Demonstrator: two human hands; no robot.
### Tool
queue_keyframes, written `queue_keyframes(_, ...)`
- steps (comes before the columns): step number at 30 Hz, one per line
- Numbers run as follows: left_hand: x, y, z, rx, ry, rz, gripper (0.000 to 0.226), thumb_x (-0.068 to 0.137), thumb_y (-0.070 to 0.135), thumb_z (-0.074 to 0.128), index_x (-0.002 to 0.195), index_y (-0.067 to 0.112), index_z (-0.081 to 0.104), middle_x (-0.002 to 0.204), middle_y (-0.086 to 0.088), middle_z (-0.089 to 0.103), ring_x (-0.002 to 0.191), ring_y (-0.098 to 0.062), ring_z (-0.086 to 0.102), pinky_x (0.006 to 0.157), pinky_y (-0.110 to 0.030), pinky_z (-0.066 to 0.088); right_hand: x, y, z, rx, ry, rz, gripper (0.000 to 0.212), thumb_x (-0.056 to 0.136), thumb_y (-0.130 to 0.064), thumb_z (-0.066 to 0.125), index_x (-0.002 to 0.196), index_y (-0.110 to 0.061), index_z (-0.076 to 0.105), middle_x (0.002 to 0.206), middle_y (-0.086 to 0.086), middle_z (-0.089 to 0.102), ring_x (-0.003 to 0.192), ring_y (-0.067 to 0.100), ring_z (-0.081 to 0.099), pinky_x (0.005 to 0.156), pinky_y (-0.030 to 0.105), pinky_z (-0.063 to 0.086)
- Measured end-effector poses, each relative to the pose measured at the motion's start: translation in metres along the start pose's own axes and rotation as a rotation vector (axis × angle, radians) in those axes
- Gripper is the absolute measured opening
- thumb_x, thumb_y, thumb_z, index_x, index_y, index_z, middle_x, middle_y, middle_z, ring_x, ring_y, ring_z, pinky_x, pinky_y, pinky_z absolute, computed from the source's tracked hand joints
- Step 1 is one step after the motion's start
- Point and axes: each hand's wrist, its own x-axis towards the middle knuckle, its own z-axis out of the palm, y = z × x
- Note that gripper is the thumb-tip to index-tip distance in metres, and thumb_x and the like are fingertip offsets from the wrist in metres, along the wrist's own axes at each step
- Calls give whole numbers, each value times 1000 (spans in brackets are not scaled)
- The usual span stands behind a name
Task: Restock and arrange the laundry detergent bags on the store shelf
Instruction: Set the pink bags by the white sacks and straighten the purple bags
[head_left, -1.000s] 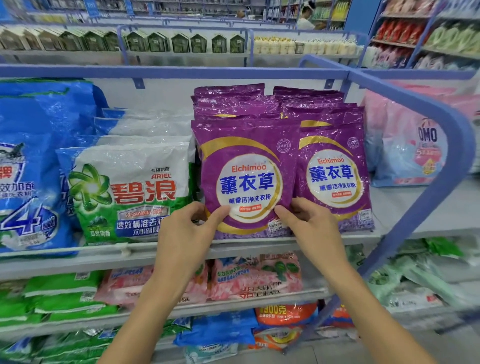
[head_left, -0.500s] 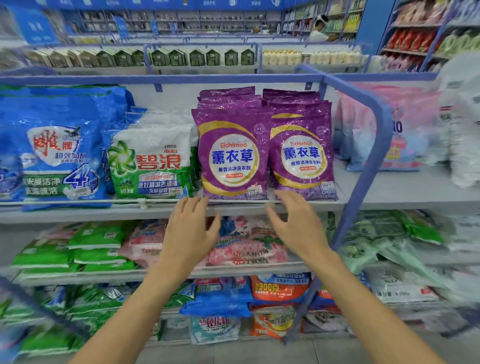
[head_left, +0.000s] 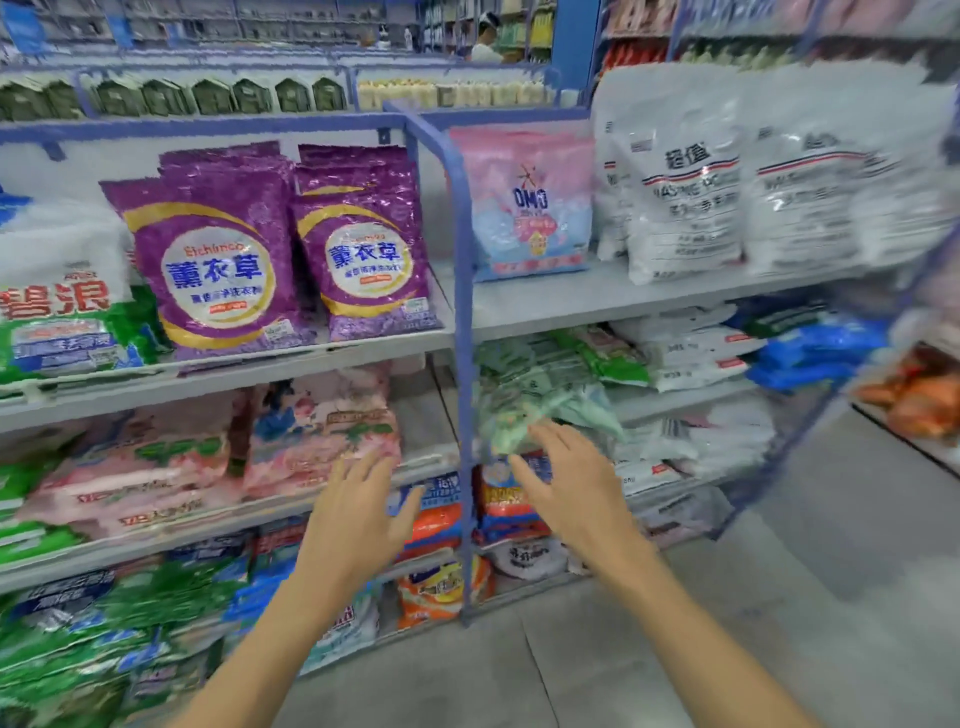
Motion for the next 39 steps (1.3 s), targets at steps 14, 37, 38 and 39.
queue_keyframes(14,72,152,103,-160,-175,196,60,96,54,52,144,18,54,145,0,55,136,-25,46,110,-42,43,-36,183,-41,77,81,408,58,102,-49,53,151,-20,47,156,0,48,145,20,40,118,32,29)
queue_keyframes(37,216,263,199,-194,-191,-186,66,90,56,46,140,15,57,144,-6,58,132,-30,52,109,-48,45,144,352,-47,224,-148,321,57,103,-50,51,151,-19,47,155,2,48,144,21,40,115,37,33)
queue_keyframes(38,217,270,201,-187,-184,-213,66,91,56,45,140,14,58,144,-7,58,132,-31,52,109,-48,45,152,358,-50,229,-172,296,57,103,-50,51,151,-20,46,155,2,48,144,21,41,115,37,33)
queue_keyframes(39,216,277,203,-180,-177,-238,66,91,56,44,140,14,57,144,-7,58,133,-30,51,109,-47,45,158,364,-52,242,-196,273,57,102,-51,51,151,-21,46,155,1,48,143,20,41,115,38,34)
